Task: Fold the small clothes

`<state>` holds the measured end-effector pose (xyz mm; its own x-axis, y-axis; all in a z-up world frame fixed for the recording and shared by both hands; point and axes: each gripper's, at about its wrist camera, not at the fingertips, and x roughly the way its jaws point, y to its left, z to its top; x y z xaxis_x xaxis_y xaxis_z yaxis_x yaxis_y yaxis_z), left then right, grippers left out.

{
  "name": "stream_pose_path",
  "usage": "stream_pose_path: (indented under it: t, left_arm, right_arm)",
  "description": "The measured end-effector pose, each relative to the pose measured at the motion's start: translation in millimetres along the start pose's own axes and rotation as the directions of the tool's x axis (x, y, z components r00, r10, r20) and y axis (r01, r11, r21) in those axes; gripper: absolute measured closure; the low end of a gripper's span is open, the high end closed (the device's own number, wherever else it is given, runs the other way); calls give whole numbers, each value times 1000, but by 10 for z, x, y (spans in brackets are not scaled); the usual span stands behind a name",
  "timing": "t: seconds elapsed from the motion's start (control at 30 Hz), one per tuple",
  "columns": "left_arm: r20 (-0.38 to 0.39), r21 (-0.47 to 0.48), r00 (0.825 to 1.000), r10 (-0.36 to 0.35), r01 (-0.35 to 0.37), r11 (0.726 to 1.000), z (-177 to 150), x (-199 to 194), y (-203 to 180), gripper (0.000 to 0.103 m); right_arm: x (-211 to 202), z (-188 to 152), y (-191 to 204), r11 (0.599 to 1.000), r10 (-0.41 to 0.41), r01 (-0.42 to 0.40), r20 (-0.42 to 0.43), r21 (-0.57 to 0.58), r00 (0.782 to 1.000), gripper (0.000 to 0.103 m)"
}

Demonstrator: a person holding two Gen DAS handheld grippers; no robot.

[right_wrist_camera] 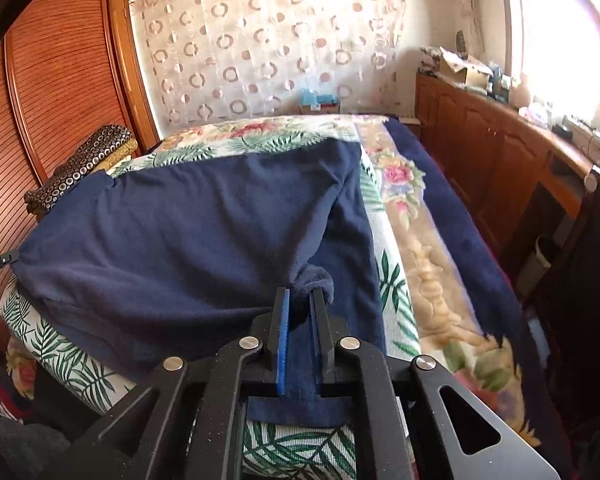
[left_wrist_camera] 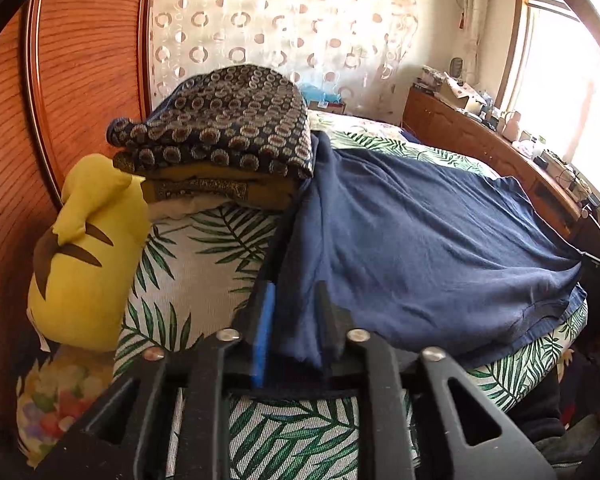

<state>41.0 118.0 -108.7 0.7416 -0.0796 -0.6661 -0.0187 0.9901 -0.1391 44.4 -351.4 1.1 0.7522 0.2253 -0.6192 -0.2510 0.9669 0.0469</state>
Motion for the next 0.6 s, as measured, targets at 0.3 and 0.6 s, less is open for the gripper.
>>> stream_pose_path:
  t: [0.3, 0.6]
  left_arm:
    - [15, -2, 1000, 11, -11, 1000, 44, 25, -4, 27]
    - [-10, -25, 998, 60, -60, 998, 13, 156, 62, 26]
  right_arm:
    - [-41, 66, 157, 999, -9, 12, 59, -53, 998, 61]
    - [303, -10, 318, 994, 45, -44, 6, -103, 999, 48]
